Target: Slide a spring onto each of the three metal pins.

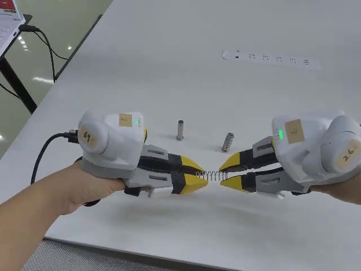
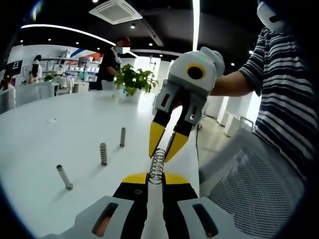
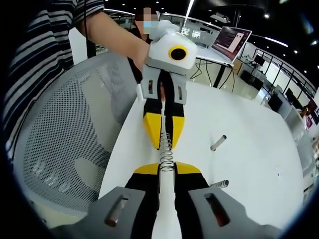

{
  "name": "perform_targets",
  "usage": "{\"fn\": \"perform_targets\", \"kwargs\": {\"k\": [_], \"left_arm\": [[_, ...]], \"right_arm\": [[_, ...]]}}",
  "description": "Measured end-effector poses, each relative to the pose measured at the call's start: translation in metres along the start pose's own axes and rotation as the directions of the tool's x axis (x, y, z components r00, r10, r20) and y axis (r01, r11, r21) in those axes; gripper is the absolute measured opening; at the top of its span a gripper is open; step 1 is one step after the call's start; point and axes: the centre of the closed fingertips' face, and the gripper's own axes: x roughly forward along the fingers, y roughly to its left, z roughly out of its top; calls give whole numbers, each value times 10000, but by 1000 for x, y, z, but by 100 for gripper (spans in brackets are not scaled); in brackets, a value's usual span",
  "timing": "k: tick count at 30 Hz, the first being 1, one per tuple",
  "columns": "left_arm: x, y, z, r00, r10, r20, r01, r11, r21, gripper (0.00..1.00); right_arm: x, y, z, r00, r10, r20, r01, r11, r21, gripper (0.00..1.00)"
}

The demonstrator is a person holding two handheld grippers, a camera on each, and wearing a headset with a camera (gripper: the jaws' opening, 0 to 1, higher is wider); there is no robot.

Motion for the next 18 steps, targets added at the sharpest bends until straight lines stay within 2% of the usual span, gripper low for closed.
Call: {"fn": "perform_targets", "kwargs": {"k": [3,7,18], "left_arm": [[1,2,-4,9999,39,-159,-38,10000,56,3],[2,3,-5,9996,118,-237,-113,9997,195,3],[8,3,-4,9995,218,-250,-209,9992,346,3]], "right_arm": [[-4,-1,10,9990,57,438,-68,9997,235,7],[-4,-1,18,9981,52,606,-67,9997,241,7],[-2,0,43,9867,-16,1623,-114,9968,793,7]]}}
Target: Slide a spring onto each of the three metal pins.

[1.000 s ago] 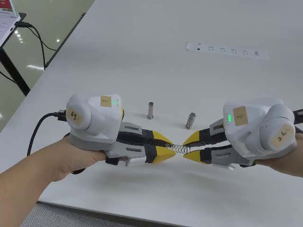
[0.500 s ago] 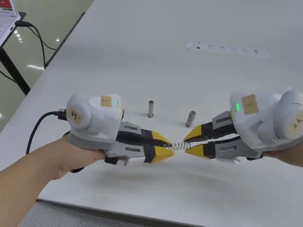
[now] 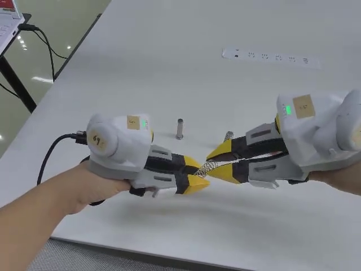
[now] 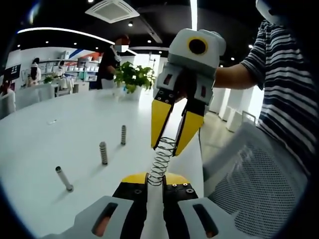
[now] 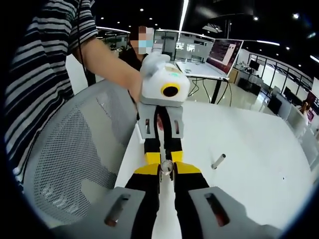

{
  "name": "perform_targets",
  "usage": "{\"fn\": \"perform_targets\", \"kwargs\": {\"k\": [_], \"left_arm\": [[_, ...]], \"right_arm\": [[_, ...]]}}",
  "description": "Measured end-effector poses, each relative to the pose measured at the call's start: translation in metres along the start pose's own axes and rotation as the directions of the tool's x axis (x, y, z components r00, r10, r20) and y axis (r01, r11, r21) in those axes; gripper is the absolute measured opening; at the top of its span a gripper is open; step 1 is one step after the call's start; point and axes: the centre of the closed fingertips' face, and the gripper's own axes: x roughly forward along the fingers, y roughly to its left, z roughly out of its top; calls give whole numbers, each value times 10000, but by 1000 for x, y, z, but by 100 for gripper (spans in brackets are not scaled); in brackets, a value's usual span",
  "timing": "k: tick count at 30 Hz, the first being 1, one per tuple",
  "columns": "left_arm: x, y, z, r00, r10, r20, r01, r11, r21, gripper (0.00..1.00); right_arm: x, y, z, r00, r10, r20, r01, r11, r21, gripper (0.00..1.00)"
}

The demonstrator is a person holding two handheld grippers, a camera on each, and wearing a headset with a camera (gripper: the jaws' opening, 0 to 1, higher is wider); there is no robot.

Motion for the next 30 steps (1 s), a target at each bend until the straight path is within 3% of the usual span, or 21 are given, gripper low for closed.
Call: {"fn": "perform_targets", "kwargs": {"k": [16,24,30], "left_arm": [[2,2,-1,9999,-51,-136,50,9999,-100,4],[1,2,-1,9999,16,-125,-24,9978,-662,8],[-3,4,0,9998,190,-93,-195,9984,-535,11]], "right_arm": [[2,-1,6,9968,-388,702,343,9973,643,7],[1,-2,6,9972,-451,592,422,9979,494,7],[0,-7,6,9965,-589,587,557,9969,552,7]]}}
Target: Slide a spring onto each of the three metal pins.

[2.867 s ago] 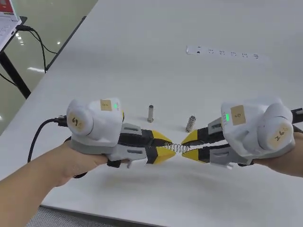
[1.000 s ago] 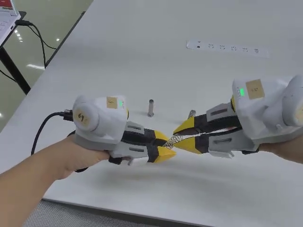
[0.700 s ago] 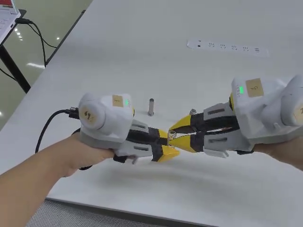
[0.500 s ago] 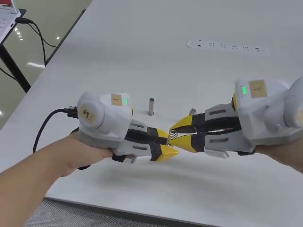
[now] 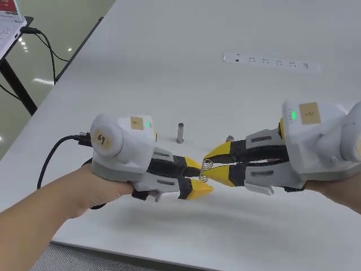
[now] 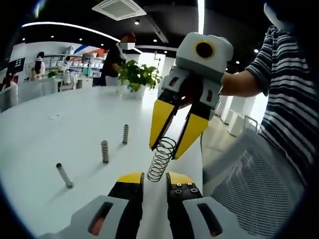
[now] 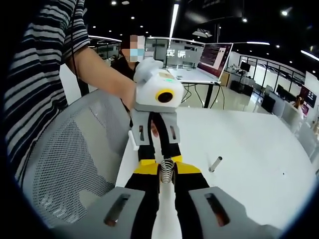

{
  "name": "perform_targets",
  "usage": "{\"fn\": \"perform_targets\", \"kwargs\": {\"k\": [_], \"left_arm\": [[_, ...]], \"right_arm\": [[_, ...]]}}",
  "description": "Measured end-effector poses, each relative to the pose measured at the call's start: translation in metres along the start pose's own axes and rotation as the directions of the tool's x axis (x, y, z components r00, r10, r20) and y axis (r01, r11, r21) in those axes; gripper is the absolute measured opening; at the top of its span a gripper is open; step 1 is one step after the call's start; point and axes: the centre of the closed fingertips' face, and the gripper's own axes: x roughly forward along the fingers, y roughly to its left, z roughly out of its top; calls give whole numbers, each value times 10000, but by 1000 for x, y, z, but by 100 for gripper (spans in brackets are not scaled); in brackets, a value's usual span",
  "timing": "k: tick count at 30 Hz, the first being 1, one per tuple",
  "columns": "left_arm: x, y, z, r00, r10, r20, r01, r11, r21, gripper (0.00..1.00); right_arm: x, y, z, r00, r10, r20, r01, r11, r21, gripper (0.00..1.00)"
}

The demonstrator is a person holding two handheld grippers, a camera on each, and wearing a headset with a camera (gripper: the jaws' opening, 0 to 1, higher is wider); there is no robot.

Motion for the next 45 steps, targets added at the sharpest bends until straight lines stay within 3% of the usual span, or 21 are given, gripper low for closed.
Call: {"fn": "perform_targets", "kwargs": {"k": [9,28,35,41,45], "left_arm": [[-13,14,-7,9979,638,-136,-641,9977,-241,19],[-32,27,-14,9867,1606,-241,-1616,9856,-501,51],[-41,34,-17,9795,2005,-164,-2012,9767,-745,68],[-53,43,-25,9665,2558,-195,-2565,9625,-884,87],[-61,47,-28,9589,2830,-205,-2836,9534,-1027,93]], "right_arm": [[0,-5,-9,9993,-216,-289,216,9998,0,7],[-2,-14,-10,9969,-738,-289,741,9972,108,8],[-2,-19,-12,9945,-980,-368,985,9951,124,8],[-2,-22,-15,9929,-1107,-438,1115,9937,151,8],[0,-24,-17,9919,-1193,-446,1200,9927,137,8]]}}
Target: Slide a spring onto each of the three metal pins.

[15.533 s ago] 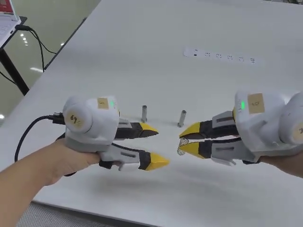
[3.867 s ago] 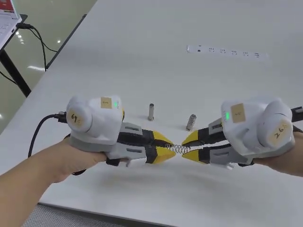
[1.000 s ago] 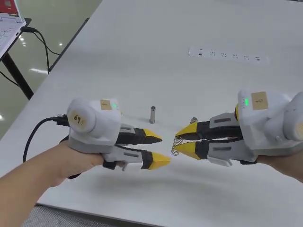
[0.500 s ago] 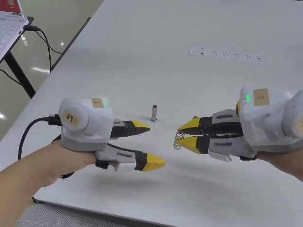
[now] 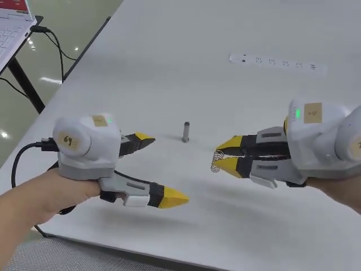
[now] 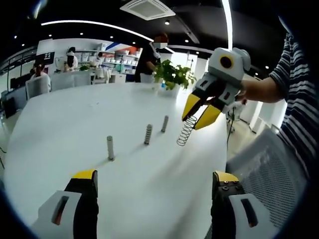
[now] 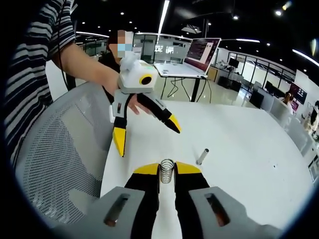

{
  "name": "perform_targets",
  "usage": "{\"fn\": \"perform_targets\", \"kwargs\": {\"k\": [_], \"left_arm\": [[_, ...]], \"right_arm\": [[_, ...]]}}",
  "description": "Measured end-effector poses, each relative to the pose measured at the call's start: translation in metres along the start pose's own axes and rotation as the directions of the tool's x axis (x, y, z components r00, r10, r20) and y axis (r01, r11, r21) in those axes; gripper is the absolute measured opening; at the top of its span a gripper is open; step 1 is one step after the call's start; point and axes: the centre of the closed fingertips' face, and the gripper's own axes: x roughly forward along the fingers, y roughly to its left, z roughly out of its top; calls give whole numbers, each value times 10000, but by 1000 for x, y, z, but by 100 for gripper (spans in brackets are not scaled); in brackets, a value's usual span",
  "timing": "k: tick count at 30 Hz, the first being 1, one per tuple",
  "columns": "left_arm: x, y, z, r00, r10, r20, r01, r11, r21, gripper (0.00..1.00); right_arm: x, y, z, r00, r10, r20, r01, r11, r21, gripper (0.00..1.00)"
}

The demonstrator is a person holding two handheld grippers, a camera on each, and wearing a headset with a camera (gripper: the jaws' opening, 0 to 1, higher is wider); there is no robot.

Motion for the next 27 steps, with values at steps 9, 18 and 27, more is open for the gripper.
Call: {"fn": "perform_targets", "kwargs": {"k": [9,18,27], "left_arm": [[-13,15,-5,9980,623,93,-619,9974,-359,98],[-19,20,-6,9959,894,157,-886,9951,-448,98],[-26,24,-11,9937,1115,102,-1108,9922,-564,98]], "right_arm": [[4,-4,-3,9999,-138,-12,139,9996,241,8],[13,-13,-7,9998,-215,-8,215,9987,452,8],[27,-20,-6,9996,-278,-55,280,9983,520,8]]}}
